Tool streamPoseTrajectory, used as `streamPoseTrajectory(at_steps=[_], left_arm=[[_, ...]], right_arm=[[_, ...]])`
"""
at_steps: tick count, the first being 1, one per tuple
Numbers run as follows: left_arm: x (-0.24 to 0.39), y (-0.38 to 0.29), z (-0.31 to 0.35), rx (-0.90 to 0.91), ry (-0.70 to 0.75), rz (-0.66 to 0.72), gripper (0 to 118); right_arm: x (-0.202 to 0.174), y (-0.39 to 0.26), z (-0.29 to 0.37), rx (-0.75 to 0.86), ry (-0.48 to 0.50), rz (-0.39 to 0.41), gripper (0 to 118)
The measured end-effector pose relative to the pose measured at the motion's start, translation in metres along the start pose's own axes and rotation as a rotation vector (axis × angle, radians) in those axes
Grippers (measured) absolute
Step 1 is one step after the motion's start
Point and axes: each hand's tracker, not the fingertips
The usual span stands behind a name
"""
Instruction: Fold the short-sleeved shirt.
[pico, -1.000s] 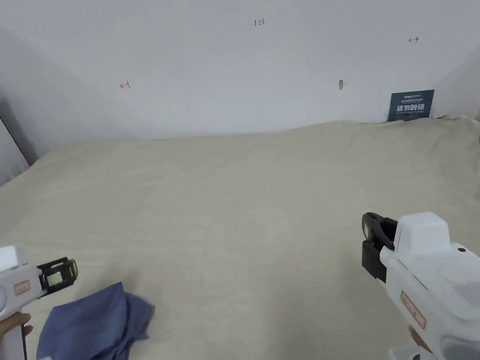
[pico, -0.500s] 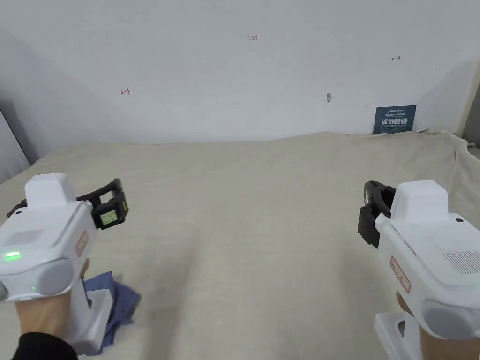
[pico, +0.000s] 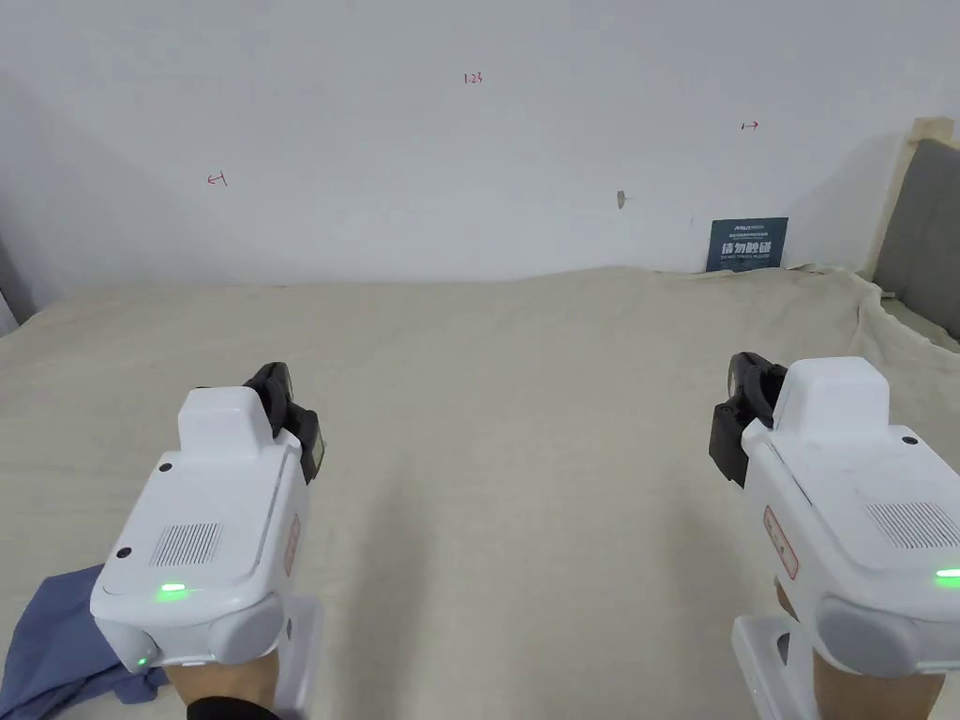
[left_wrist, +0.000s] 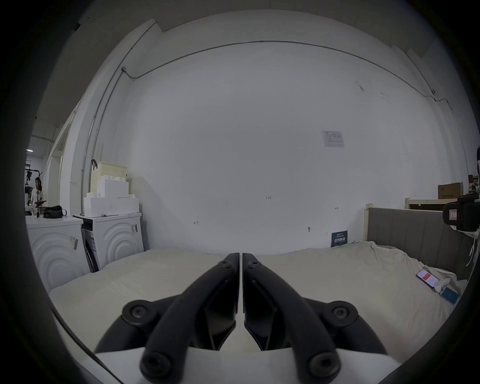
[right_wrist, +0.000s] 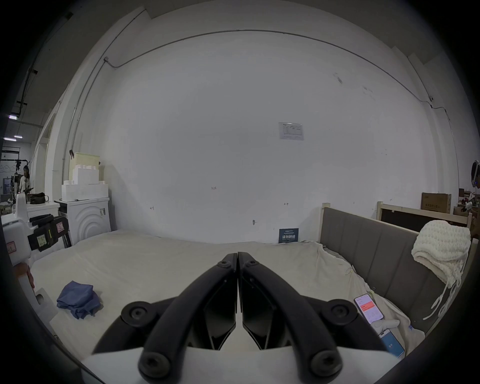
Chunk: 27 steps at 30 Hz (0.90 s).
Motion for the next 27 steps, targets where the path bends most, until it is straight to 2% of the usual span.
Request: streamPoseTrajectory(at_steps=[9, 27], left_arm=[[0.012, 0.0, 0.003, 0.003, -0.058, -0.011, 0], [0.016, 0.004, 0.004, 0.014, -0.082, -0.029, 0]], right_arm=[[0.007, -0.001, 0.005, 0.0, -0.012, -0.007, 0], [0.004, -0.002, 0.006, -0.004, -0.003, -0.008, 0]])
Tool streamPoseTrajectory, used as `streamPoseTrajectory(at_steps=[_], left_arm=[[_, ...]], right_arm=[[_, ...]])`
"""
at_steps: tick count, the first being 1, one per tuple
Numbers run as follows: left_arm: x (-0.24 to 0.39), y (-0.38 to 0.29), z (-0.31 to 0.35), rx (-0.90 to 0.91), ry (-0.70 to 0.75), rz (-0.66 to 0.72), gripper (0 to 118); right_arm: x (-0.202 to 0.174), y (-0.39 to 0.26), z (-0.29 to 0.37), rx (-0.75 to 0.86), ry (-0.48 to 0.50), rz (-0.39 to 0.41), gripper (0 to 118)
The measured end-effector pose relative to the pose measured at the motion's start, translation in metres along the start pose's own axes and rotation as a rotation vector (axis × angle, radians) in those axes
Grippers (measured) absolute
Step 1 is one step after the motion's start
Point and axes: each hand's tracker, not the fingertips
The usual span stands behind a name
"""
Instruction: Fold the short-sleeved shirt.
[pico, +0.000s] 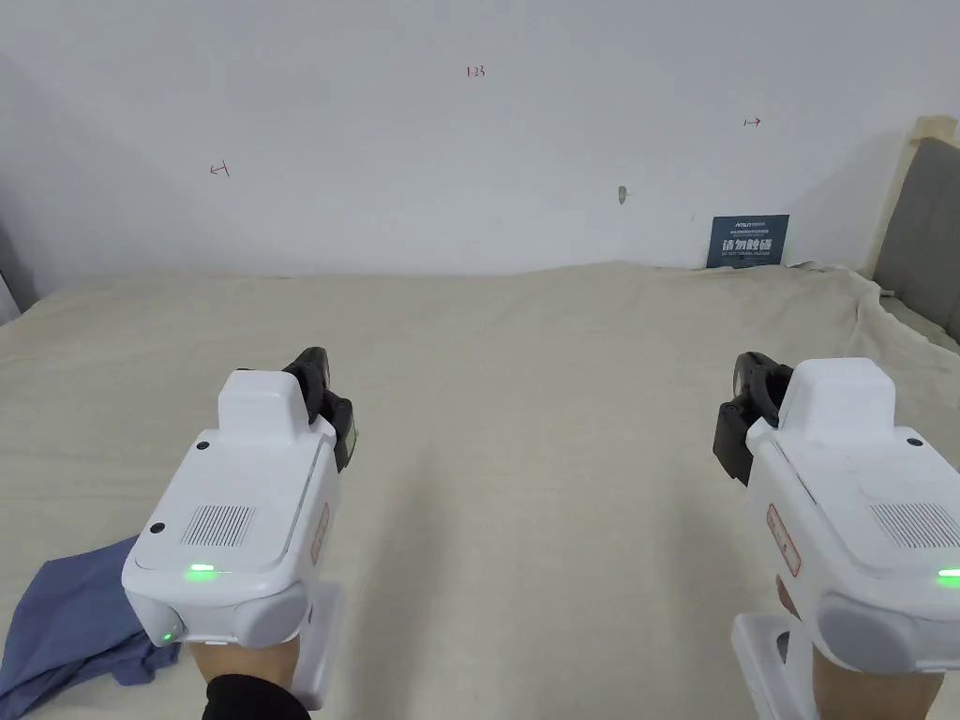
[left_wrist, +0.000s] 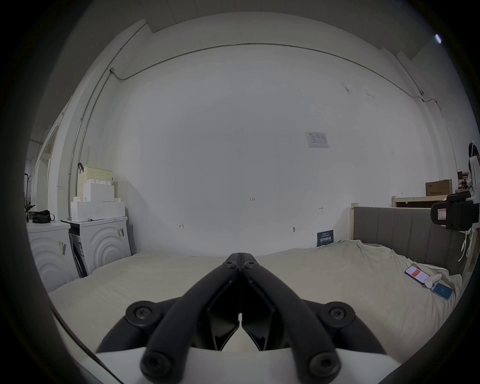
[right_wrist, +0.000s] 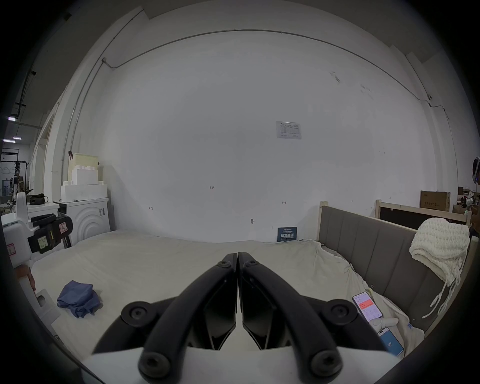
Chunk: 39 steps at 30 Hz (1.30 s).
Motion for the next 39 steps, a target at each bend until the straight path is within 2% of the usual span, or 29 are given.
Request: streamPoseTrajectory(at_steps=[39], left_arm=[[-0.0024, -0.0037, -0.003, -0.016, -0.015, -0.008, 0]], right_arm=[[-0.0039, -0.0012, -0.0014, -0.009, 0.015, 0.016, 0]])
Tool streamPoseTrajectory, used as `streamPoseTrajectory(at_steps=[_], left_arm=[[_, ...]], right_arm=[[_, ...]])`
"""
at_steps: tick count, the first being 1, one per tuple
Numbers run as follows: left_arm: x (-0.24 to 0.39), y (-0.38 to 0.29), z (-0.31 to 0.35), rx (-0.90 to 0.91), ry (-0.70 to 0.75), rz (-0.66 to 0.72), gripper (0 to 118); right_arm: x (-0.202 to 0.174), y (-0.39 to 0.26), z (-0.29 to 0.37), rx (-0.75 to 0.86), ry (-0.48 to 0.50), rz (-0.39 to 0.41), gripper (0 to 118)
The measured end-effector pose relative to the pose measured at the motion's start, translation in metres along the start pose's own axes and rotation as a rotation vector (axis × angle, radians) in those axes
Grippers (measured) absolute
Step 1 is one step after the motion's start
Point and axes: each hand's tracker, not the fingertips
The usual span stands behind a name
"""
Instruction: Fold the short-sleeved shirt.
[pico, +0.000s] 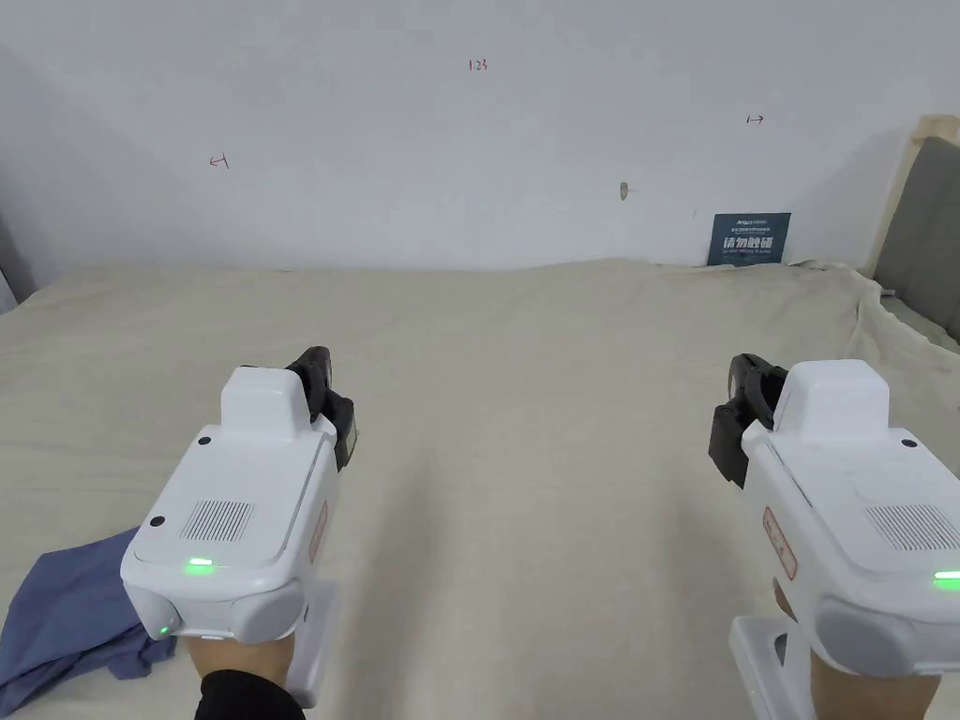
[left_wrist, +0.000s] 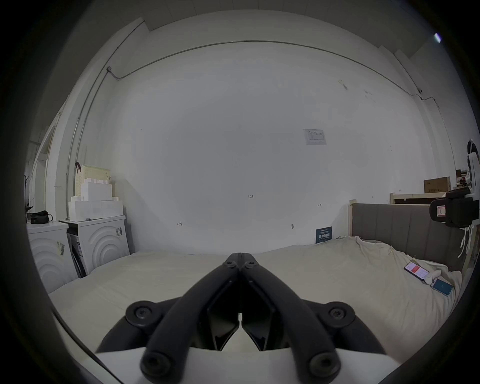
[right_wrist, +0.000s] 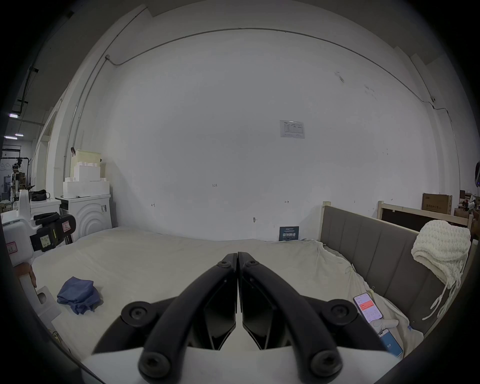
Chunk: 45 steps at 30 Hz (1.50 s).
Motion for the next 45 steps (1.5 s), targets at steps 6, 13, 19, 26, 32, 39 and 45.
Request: streamPoseTrajectory(at_steps=[6, 13, 19, 26, 32, 39, 45], left_arm=[[0.0, 0.0, 0.0, 0.002, -0.001, -0.003, 0], [0.0, -0.001, 0.0, 0.0, 0.0, 0.001, 0], [-0.001, -0.001, 0.001, -0.001, 0.004, 0.002, 0], [-0.003, -0.002, 0.001, -0.001, 0.006, 0.003, 0], [-0.004, -0.002, 0.001, 0.01, 0.014, 0.014, 0], [-0.009, -0.004, -0.001, -0.018, 0.033, 0.042, 83], [-0.012, -0.006, 0.0, -0.005, 0.052, 0.07, 113]], right_arm=[[-0.001, 0.001, 0.0, 0.003, 0.001, -0.001, 0], [-0.001, 0.001, 0.0, 0.003, 0.003, -0.001, 0], [-0.002, 0.001, 0.0, 0.004, 0.003, 0.003, 0], [-0.002, 0.001, 0.0, 0.002, 0.005, 0.001, 0], [-0.002, 0.0, 0.0, 0.004, 0.001, 0.0, 0], [0.001, -0.002, -0.001, -0.004, -0.011, -0.021, 75], [0.003, -0.003, 0.001, 0.009, -0.011, -0.027, 116]])
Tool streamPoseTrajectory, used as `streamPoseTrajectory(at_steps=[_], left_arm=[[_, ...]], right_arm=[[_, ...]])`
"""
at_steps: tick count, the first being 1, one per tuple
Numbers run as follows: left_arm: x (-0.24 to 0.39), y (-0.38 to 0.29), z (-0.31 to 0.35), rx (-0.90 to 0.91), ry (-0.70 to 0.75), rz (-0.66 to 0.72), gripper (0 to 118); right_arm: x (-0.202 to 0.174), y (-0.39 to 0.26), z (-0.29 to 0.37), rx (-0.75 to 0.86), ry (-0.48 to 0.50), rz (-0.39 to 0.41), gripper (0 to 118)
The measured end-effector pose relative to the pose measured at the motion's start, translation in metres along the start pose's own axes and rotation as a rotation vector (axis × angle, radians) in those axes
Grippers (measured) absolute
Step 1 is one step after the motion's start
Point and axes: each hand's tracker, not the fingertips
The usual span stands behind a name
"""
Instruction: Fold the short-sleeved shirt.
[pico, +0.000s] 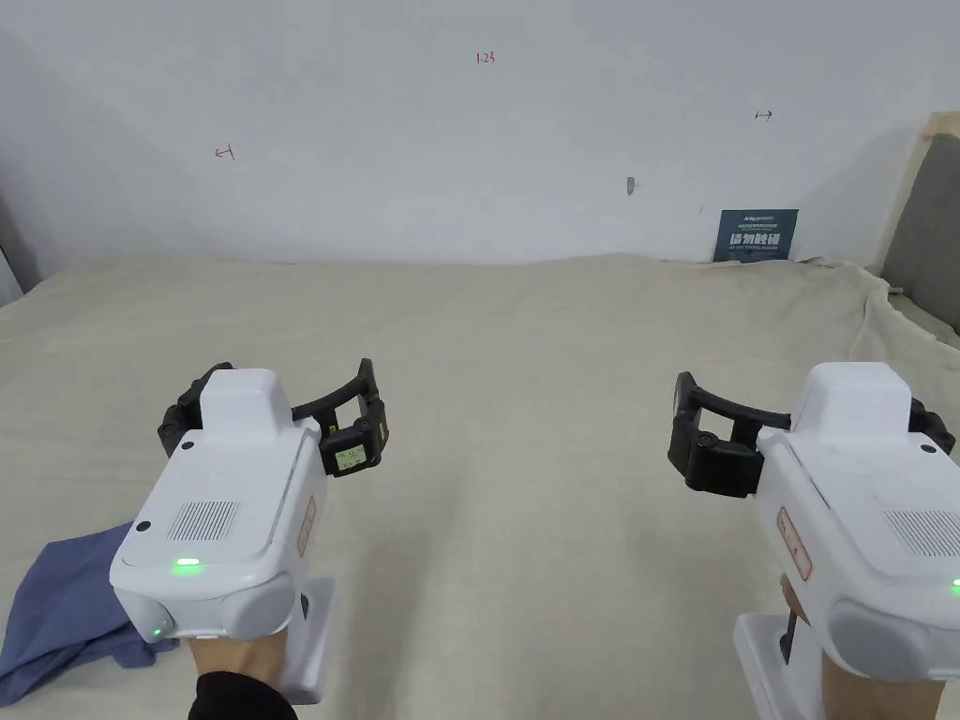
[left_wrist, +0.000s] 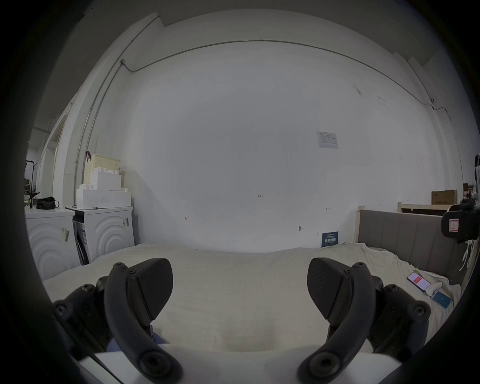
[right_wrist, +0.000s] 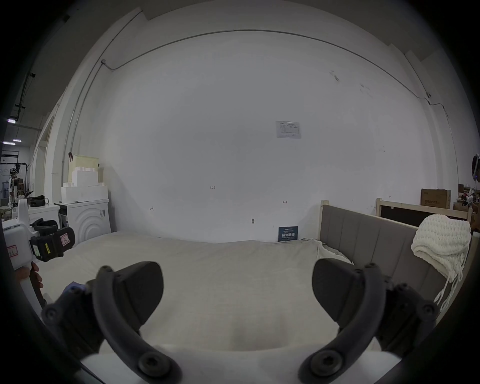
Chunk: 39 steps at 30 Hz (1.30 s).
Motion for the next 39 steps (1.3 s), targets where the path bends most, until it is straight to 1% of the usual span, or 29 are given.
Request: streamPoseTrajectory(at_steps=[1, 2, 10, 22, 39], left_arm=[[-0.0012, 0.0002, -0.0001, -0.001, -0.002, 0.005, 117], [-0.0018, 0.0005, -0.0001, -0.003, -0.003, 0.008, 118], [-0.0005, 0.0022, 0.0052, 0.02, -0.005, -0.015, 118], [0.0034, 0.0013, 0.0085, 0.03, -0.009, 0.001, 118], [0.0039, -0.0006, 0.0087, 0.032, -0.004, -0.018, 118]], right_arm=[[0.0003, 0.0002, 0.0002, 0.001, 0.001, -0.001, 117], [0.0006, 0.0004, 0.0006, 0.004, -0.001, -0.002, 117], [0.0016, -0.0014, 0.0022, 0.006, -0.012, -0.006, 118], [-0.0008, -0.0018, 0.0017, 0.009, -0.013, 0.006, 118], [-0.003, -0.0007, 0.0023, 0.018, -0.013, 0.016, 118]])
